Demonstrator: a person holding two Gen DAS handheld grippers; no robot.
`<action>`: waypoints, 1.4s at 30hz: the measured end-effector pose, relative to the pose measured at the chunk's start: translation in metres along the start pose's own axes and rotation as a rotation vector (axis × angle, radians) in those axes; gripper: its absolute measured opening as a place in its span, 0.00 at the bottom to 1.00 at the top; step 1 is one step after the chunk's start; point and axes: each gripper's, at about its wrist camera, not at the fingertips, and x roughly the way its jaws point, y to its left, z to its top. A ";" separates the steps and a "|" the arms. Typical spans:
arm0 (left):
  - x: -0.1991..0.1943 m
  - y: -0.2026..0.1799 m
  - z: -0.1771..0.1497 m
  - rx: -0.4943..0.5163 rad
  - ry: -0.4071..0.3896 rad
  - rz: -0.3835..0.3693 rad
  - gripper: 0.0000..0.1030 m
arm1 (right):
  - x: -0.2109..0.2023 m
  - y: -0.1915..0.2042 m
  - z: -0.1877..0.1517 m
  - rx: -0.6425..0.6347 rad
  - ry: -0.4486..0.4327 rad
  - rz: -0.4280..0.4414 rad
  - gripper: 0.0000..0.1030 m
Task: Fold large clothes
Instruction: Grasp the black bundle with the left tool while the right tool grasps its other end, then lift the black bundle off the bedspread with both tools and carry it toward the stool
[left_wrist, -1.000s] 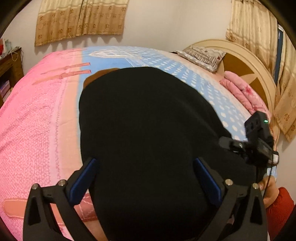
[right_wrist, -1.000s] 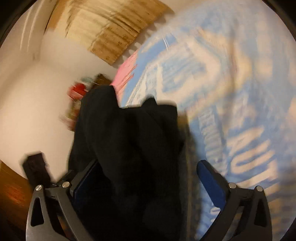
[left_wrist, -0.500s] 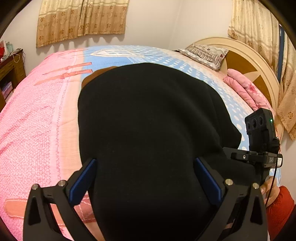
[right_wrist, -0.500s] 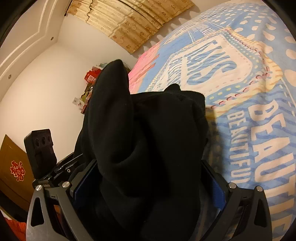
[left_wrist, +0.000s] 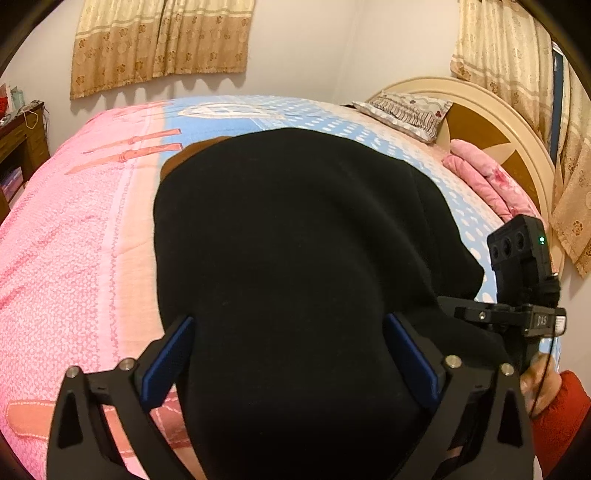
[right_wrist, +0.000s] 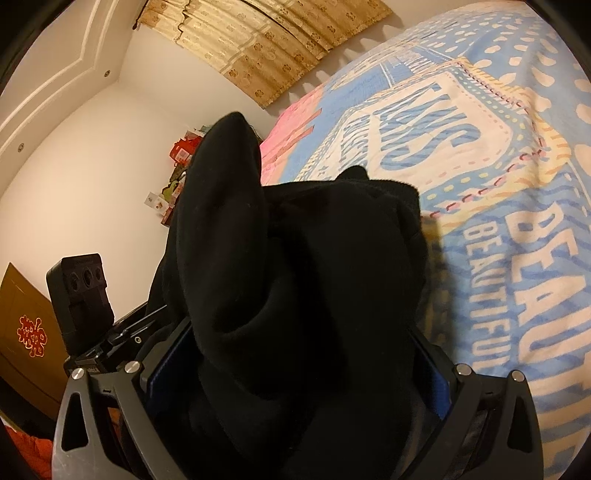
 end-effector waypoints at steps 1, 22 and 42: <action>-0.003 -0.001 -0.001 0.008 -0.004 0.001 0.94 | -0.001 0.003 -0.002 0.021 -0.002 0.010 0.82; 0.002 -0.030 0.002 0.158 0.113 -0.031 1.00 | -0.040 -0.005 -0.035 0.147 -0.002 -0.017 0.98; -0.075 -0.018 -0.030 0.072 -0.202 -0.112 0.56 | -0.053 0.103 -0.036 -0.163 -0.192 -0.002 0.66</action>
